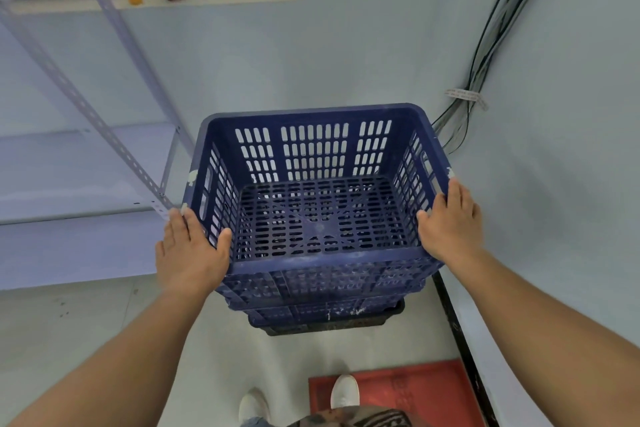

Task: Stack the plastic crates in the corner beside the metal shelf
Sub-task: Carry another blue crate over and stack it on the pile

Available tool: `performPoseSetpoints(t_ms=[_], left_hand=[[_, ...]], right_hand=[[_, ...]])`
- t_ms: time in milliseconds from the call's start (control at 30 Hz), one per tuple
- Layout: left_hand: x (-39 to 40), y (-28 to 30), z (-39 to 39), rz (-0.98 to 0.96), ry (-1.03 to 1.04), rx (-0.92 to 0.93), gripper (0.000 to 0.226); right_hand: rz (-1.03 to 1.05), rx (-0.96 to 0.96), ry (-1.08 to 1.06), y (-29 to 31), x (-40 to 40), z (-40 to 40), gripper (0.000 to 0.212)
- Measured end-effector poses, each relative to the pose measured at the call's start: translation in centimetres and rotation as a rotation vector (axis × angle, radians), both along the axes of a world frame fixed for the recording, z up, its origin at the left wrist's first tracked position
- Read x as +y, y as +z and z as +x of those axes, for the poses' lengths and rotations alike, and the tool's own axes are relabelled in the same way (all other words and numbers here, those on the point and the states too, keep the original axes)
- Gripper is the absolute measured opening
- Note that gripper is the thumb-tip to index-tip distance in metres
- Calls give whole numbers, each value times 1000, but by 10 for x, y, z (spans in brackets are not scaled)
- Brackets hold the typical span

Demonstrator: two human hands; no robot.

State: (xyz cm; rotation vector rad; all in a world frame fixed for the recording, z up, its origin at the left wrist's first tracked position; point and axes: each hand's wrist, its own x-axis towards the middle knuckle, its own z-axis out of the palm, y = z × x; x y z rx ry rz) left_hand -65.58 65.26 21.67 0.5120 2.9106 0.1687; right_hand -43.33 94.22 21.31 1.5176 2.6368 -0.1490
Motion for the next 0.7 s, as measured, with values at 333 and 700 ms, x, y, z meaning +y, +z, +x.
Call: performPoseSetpoints(t_ms=[333,700], left_hand=[[20,28,11,388,-87,-39,76],[30,53,59,884,-274,-547,61]], right_hand=[[-24,251,2,32,-17,-15,67],[-50,706,-220,45,-123,21,53]])
